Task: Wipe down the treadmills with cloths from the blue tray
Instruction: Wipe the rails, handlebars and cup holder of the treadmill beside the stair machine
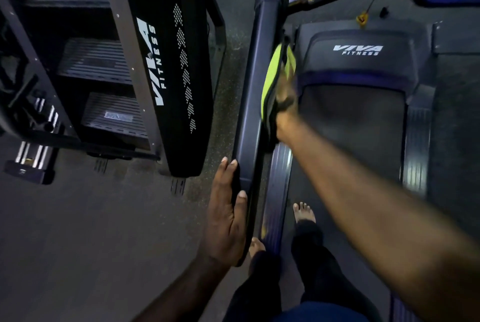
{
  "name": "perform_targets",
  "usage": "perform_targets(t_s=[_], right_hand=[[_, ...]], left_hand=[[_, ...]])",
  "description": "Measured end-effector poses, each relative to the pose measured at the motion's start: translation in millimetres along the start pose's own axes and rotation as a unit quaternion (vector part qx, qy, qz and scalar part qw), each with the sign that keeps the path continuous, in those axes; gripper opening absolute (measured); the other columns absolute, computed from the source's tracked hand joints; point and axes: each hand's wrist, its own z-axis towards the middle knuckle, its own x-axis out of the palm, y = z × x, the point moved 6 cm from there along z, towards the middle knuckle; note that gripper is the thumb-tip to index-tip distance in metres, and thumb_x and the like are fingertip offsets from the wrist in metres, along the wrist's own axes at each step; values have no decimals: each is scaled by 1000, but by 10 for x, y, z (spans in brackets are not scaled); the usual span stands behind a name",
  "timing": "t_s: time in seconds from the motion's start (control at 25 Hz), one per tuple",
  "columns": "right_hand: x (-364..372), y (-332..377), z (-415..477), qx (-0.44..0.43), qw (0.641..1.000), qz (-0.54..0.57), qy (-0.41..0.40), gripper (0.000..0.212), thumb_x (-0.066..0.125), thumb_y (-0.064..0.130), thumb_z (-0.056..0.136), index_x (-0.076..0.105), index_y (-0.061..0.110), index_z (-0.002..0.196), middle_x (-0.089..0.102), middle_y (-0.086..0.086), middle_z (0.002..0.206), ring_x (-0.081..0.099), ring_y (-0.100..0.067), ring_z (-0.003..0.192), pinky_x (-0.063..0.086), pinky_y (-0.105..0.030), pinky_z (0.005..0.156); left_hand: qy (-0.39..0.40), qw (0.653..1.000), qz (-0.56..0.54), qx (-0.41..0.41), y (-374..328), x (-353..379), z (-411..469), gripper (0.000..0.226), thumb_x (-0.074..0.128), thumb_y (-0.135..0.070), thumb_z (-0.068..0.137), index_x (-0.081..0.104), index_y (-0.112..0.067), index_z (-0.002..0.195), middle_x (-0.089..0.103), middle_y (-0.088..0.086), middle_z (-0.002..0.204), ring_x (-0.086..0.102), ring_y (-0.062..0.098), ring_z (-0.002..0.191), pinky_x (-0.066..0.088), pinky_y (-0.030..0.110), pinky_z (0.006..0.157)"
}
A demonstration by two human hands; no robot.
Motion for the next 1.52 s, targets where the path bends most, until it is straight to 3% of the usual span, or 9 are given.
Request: perform_targets(t_s=[0.16,0.36,0.48,0.68,0.88,1.04,1.28,1.4,1.52], right_hand=[[0,-372,-1292,-120,991,-54,40,65,60,59,99,27,55,155,35,29,157,36,13,143,25,-30,127],[150,389,-170,-116,990,-82,-4,66,60,35,106,29,26,163,39,10,157,40,-2,140,36,-16,109],[61,148,-532,-124,986,-108,9,59,48,32,112,25,19,165,38,20,158,38,27,126,28,6,95],[-241,-816,-1931,-116,988,-95,29,58,51,51,106,26,53,158,29,25,165,30,3,152,29,-28,124],[-463,-1036,-1095,67,983,-167,24,46,36,5,113,32,-2,158,36,-20,164,37,-35,152,32,-43,123],[-289,-1112,-2132,-105,992,-70,-10,66,48,50,106,35,17,161,39,-2,167,36,-17,154,28,-39,128],[-357,-1184,-2077,117,993,32,-10,50,49,61,104,70,17,93,75,-1,75,73,-16,66,59,-24,61],[-218,-1088,-2519,-36,994,-99,-29,40,47,52,107,63,28,135,64,4,141,58,-8,131,45,-28,110],[-99,-1061,-3036,-256,854,-452,35,56,51,40,104,41,40,159,8,8,176,4,-8,162,9,-23,128]], left_hand=[[8,999,14,30,6,-18,0,60,41,-20,108,23,-37,163,28,4,171,24,18,159,21,32,128],[-3,1000,0,4,40,-6,20,54,44,-16,109,31,-31,159,29,0,170,24,13,158,21,29,128],[5,1000,-4,11,22,23,-1,51,41,-19,110,30,-27,159,30,2,170,24,14,158,22,37,129],[13,999,-30,24,80,-17,5,50,39,-25,110,32,-25,159,31,3,169,25,16,158,23,46,128],[5,1000,-24,7,137,-34,4,55,43,-19,106,39,-24,160,31,-1,170,22,4,157,18,20,125],[-29,994,-101,-20,192,-84,-34,60,47,-17,101,40,-20,160,34,-2,168,27,2,154,22,29,128],[-26,965,-242,-95,374,-153,-145,57,49,-36,98,48,-25,154,48,-4,158,45,4,143,35,33,123],[-66,959,-247,-120,573,-332,-493,46,51,-36,101,61,-19,142,62,-2,143,56,7,132,42,29,115],[-117,918,-323,-196,902,-433,-945,31,56,-39,97,73,-23,117,75,-4,118,69,14,114,53,40,106]])
